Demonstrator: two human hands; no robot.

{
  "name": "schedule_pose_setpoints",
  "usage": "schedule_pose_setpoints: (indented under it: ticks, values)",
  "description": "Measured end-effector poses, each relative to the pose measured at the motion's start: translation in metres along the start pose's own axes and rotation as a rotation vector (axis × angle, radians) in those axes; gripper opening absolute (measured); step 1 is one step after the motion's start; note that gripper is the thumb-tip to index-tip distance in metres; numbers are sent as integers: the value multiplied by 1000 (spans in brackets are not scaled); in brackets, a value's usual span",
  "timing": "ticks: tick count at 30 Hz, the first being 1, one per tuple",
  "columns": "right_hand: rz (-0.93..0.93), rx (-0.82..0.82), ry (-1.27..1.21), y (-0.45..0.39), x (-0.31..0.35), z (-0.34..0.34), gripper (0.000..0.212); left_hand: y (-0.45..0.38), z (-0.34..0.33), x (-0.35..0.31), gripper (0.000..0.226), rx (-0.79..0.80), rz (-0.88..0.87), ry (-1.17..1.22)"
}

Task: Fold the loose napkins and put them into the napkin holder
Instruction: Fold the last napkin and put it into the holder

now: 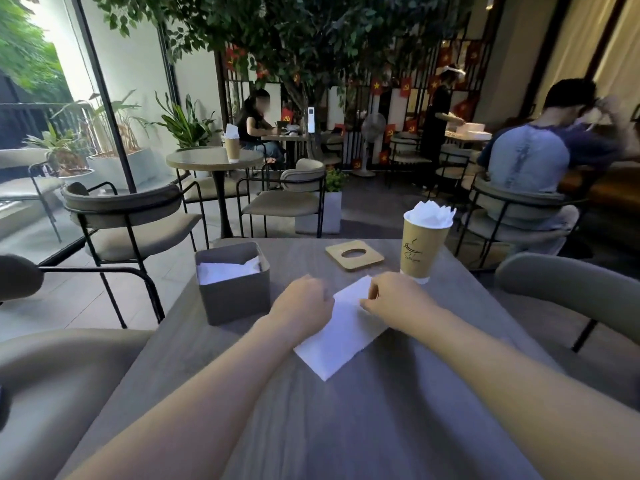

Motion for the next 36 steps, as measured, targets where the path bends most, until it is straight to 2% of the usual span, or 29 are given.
schedule_pose_setpoints:
  ticks: [3, 6, 8, 11, 14, 16, 18, 19, 21, 22, 24, 27, 30, 32, 33, 36]
  values:
    - [5, 10, 5, 13, -10, -2, 18, -13, -16, -4, 25, 95, 90, 24]
    - [27, -4, -61, 20, -16, -5, 14, -15, -23, -6, 25, 125, 163, -36]
    - [48, -25, -94, 21, -18, -4, 14, -14, -29, -7, 29, 152, 198, 14]
    - [80, -33, -111, 21, -21, -7, 18, -12, -32, -13, 10, 157, 168, 92]
    - [51, -104, -179, 19, -29, -8, 22, -12, -24, -11, 3, 104, 166, 222]
    - [-32, -242, -340, 20, -36, -2, 39, -12, -17, -6, 4, 79, 206, 359]
    - [-151, -309, -621, 21, -39, -3, 60, -9, -7, 0, 6, 17, 267, 544]
    - [-213, -303, -852, 20, -39, -9, 66, -5, -2, 3, 8, -15, 306, 651]
    - [-280, -193, -1323, 19, -26, -22, 64, -2, 3, 6, 14, -55, 340, 803]
    - [-254, -133, -1420, 19, -19, -25, 63, 1, 3, 5, 16, -43, 341, 847]
    - [-177, -93, -1428, 17, -12, -29, 53, 4, 3, -1, 19, -21, 321, 888]
    - [-167, -215, -1379, 15, -15, -27, 30, 9, 3, -7, 22, 29, 321, 952]
    - [-160, -251, -1321, 17, -21, -20, 15, 15, -5, -8, 40, 291, 384, 1133]
    - [-125, -231, -1308, 20, -23, -14, 13, 23, -6, -8, 35, 477, 384, 1203]
    - [-112, -223, -1302, 22, -24, -12, 14, 25, -5, -8, 30, 512, 369, 1191]
    - [-103, -196, -1266, 26, -24, -9, 17, 26, 2, -3, 21, 398, 304, 1074]
Point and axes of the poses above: each hand's wrist, its own y-axis away from the middle knuckle, its own z-axis out of the back of the hand, x = y × z, the point moved 7 cm from there along -y, towards the middle knuckle, and after that the axes turned 13 degrees about z, right-handed, at the moved point
